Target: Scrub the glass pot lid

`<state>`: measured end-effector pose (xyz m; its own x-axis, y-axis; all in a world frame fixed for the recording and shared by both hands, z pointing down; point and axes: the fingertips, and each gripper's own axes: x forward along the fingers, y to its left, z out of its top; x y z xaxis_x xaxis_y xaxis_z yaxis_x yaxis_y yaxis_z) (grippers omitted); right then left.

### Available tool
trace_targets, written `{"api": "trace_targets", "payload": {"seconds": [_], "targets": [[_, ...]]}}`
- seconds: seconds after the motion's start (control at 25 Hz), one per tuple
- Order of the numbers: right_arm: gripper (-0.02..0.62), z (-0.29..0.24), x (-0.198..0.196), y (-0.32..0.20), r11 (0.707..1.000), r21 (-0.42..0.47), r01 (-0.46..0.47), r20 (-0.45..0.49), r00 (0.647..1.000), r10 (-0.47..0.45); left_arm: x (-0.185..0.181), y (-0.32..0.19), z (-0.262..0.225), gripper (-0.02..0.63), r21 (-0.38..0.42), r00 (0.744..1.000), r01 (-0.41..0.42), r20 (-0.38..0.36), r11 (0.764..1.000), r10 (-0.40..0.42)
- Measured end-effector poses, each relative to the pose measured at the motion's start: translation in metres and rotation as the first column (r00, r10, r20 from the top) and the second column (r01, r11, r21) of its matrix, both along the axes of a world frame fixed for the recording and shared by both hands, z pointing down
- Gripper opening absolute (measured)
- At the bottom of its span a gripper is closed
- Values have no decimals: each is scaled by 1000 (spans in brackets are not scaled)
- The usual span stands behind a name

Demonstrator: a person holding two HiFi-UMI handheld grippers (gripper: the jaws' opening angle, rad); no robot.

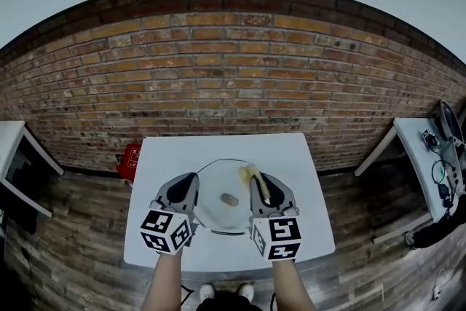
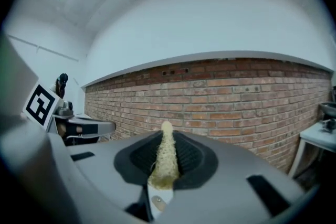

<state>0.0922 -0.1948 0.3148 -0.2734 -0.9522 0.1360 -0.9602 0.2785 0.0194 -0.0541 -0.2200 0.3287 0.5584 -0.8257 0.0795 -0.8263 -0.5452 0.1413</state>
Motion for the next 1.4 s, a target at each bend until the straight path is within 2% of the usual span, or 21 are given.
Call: {"api": "trace_targets", "payload": {"seconds": [0.28, 0.56, 1.4], "targets": [[58, -68, 2, 24, 991, 134, -9, -11, 1000, 11, 12, 18, -73, 9, 133, 1000, -18, -12, 991, 20], [58, -98, 0, 43, 981, 195, -16, -10, 1000, 19, 11, 33, -101, 9, 182, 1000, -22, -18, 983, 25], [57, -93, 2, 38, 979, 199, -45, -25, 998, 51, 11, 27, -97, 9, 183, 999, -27, -11, 983, 30]]}}
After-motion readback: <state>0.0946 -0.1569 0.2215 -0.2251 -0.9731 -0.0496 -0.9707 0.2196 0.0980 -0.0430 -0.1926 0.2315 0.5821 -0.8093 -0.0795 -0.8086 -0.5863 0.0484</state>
